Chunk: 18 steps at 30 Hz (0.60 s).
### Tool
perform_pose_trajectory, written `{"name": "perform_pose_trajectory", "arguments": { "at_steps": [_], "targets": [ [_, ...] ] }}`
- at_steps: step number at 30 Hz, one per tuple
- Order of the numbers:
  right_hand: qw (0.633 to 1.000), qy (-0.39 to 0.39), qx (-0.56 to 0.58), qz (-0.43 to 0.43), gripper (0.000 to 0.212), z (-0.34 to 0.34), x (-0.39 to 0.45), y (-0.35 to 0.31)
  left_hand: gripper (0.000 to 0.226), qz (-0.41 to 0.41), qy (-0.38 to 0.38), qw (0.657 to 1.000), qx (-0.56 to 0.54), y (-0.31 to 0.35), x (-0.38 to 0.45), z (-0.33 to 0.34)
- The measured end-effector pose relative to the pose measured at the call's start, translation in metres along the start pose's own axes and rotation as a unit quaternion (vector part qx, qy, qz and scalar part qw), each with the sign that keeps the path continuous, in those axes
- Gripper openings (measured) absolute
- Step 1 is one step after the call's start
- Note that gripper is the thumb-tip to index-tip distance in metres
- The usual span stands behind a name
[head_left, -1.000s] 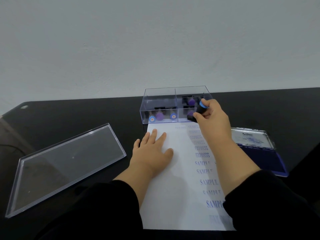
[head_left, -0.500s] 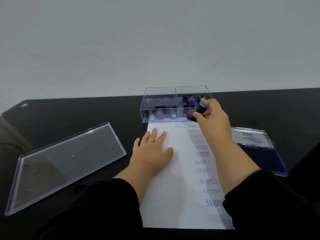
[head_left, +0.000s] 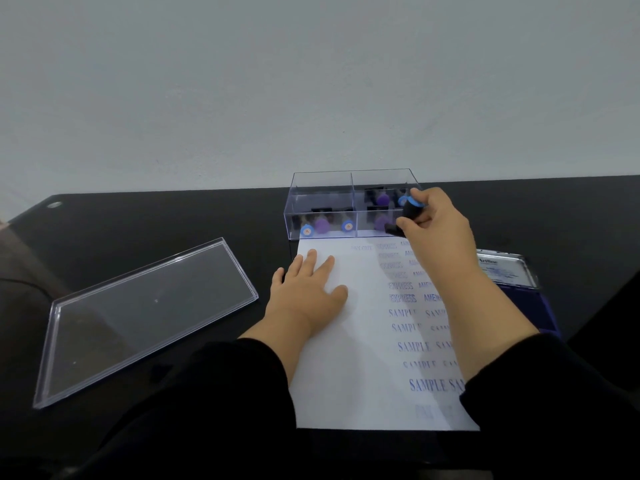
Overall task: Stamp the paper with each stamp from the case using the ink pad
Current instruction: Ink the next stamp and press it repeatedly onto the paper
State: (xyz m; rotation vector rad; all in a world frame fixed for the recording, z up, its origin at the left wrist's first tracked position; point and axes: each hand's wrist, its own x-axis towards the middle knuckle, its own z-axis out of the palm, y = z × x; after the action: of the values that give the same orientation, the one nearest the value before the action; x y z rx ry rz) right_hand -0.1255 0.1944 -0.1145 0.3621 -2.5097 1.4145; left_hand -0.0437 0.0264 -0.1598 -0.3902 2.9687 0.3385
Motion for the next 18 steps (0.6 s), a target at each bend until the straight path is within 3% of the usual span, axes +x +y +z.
{"name": "perform_pose_trajectory", "arguments": {
  "at_steps": [10, 18],
  "targets": [
    [0.994, 0.002, -0.109, 0.028, 0.034, -0.039, -0.046, 0.003, 0.059, 0.008, 0.002, 1.0, -0.001, -0.003, -0.002, 0.001],
    [0.975, 0.053, -0.205, 0.073, 0.036, -0.072, -0.071, 0.025, 0.059, 0.02, 0.007, 1.0, 0.001, -0.004, -0.002, 0.002]
  ]
}}
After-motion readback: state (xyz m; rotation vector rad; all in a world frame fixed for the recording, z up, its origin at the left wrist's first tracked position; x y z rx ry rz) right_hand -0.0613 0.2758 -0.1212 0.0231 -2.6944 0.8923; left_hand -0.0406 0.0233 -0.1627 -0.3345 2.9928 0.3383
